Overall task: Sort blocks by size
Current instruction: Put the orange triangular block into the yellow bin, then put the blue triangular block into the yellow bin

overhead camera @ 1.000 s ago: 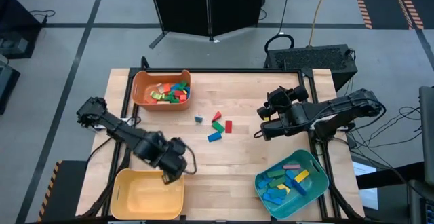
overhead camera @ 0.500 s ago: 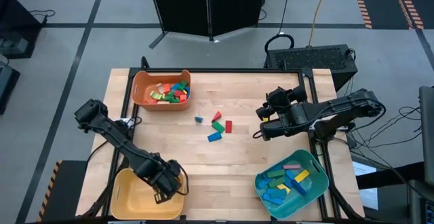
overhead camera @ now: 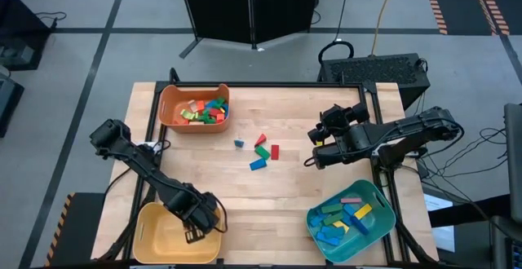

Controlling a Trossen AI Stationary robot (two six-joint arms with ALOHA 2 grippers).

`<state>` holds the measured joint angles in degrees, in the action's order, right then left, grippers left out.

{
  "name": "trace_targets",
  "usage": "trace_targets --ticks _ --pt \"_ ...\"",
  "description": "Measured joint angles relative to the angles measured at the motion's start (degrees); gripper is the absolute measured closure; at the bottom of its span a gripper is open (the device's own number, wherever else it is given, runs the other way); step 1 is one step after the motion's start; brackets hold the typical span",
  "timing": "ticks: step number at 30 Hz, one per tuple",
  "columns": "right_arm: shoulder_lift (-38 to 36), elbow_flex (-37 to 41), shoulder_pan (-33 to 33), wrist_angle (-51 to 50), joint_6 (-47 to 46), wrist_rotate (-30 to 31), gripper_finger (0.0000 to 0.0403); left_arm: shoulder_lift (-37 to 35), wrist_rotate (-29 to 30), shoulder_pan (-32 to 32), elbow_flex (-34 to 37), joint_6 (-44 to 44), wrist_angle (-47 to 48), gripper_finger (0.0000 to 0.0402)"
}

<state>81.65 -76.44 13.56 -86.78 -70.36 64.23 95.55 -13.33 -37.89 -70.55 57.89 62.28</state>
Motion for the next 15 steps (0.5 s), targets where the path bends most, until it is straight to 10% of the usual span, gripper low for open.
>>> trace_targets --ticks 9,15 --pt "0.00 0.00 0.00 0.33 0.10 0.00 0.0179 0.01 -0.10 0.10 -0.01 -3.07 1.29 0.0251" --pt "0.00 0.00 0.00 0.37 0.12 0.20 0.0179 -1.83 0.91 2.09 -0.03 -6.10 9.20 0.0239"
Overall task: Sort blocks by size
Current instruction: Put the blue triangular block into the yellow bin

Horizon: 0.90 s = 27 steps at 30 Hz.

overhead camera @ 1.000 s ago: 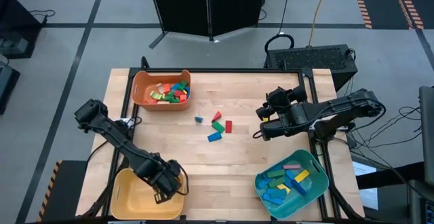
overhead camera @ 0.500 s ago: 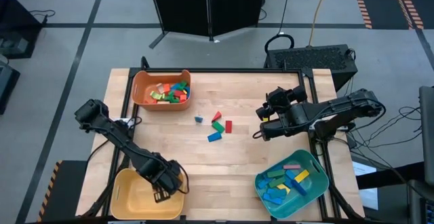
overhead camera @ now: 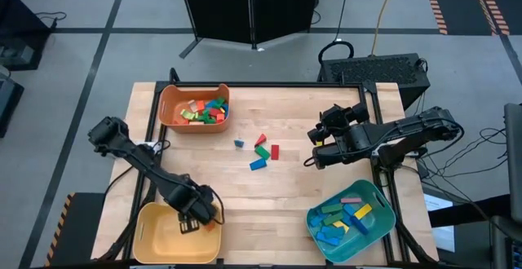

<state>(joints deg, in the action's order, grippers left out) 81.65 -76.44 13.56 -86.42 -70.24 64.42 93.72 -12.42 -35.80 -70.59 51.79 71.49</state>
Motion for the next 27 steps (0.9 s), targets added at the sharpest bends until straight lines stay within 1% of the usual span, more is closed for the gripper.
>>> trace_targets --ticks 4,7,10,11,13,17,20,23,27 --pt "0.00 0.00 0.00 0.12 0.00 0.07 0.0179 -3.90 4.57 1.66 -0.02 -1.18 -0.30 0.0249" --pt "0.00 0.00 -0.02 0.27 0.00 0.10 0.0179 -7.39 10.81 3.69 -0.02 -2.22 -0.32 0.0251" --pt "0.00 0.00 -0.02 0.28 0.27 0.09 0.0179 -10.24 17.56 7.25 -0.04 -3.88 -0.34 0.0251" --pt "0.00 0.00 0.00 0.29 0.37 0.08 0.0179 -10.76 19.18 8.78 -0.04 -4.43 -0.47 0.0252" --pt "0.00 0.00 0.00 0.27 0.44 -0.04 0.0179 -11.18 20.61 12.26 -0.04 -7.28 -1.26 0.0252" --pt "0.00 0.00 0.00 0.25 0.59 -0.19 0.0179 -10.77 21.98 19.20 -0.06 -18.32 -4.90 0.0252" --pt "0.00 0.00 0.00 0.25 1.12 -0.21 0.0179 -9.59 24.17 23.24 -0.07 -29.79 -8.84 0.0252" --pt "0.00 0.00 -0.02 0.20 1.14 -0.17 0.0179 -8.30 24.71 26.19 -0.07 -41.94 -12.38 0.0252" --pt "0.00 0.00 -0.02 0.20 1.95 -0.17 0.0179 -5.38 23.99 30.08 -0.07 -50.72 -16.74 0.0252"
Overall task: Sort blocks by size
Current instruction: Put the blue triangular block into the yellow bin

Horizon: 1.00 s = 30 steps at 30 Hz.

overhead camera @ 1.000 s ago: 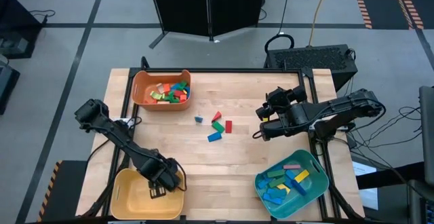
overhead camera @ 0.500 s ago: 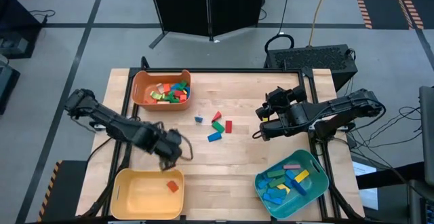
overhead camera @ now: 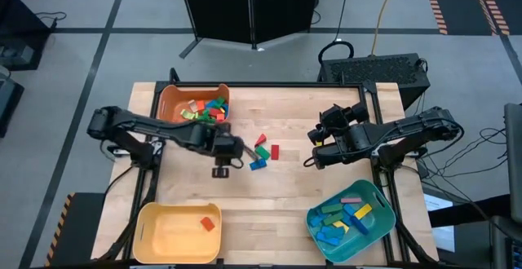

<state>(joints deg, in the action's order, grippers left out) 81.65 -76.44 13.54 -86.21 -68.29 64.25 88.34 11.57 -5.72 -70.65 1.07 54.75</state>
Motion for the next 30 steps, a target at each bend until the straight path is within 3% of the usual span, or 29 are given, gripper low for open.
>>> trace_targets --ticks 9,16,30 --pt "0.00 0.00 0.00 -0.02 0.24 0.10 0.0179 8.44 -0.91 6.38 -0.02 -8.39 -5.30 0.0252" --pt "0.00 0.00 0.00 -0.45 0.24 0.21 0.0179 11.05 -0.42 9.76 -0.02 -14.06 -7.15 0.0252" --pt "0.02 0.00 0.00 -0.46 0.44 0.18 0.0179 14.81 -5.55 14.06 -0.02 -16.86 -7.23 0.0252"
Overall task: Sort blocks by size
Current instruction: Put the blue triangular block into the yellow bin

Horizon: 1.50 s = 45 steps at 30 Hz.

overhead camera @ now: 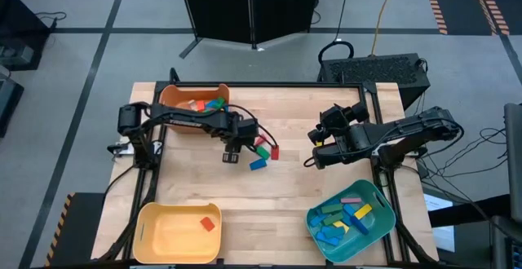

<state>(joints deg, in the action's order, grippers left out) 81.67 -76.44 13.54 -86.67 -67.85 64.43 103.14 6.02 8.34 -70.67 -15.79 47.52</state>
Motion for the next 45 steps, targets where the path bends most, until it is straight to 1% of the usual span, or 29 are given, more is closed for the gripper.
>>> trace_targets --ticks 8,10,13,19,21,26,30,35,40,45 --pt "0.00 0.00 0.00 -0.04 0.00 0.02 0.0179 1.58 0.04 -0.04 0.02 0.76 -0.08 0.0253" --pt "0.00 0.00 0.00 -0.04 0.00 0.02 0.0179 1.56 0.05 0.02 0.02 1.95 -0.19 0.0261" --pt "0.00 0.00 0.00 -0.02 0.00 0.02 0.0179 1.56 0.07 0.27 0.02 3.04 -0.25 0.0291" --pt "0.00 0.00 0.00 0.00 0.00 0.02 0.0179 1.52 0.22 1.34 0.02 5.52 -0.50 0.0376" --pt "0.00 0.00 0.00 0.00 0.00 0.02 0.0179 1.47 0.30 1.46 0.02 6.46 -0.52 0.0390" --pt "0.00 0.00 0.00 0.00 0.00 0.02 0.0179 0.20 0.42 1.21 -0.08 7.77 1.59 0.0387" --pt "0.00 0.00 0.00 -0.11 0.00 0.02 0.0179 -1.02 0.54 0.43 -2.69 10.97 8.11 0.0390" --pt "0.00 0.00 0.00 -0.38 0.00 -0.18 0.0179 -4.12 0.79 -2.37 -4.22 14.88 14.59 0.0391" --pt "0.00 0.00 0.00 -0.57 0.00 -0.31 0.0179 -8.38 0.50 -6.70 -5.59 21.96 24.17 0.0392" --pt "0.00 0.00 0.04 -0.60 0.00 -0.36 0.0179 -13.43 -4.28 -12.56 -5.64 31.73 29.80 0.0393"
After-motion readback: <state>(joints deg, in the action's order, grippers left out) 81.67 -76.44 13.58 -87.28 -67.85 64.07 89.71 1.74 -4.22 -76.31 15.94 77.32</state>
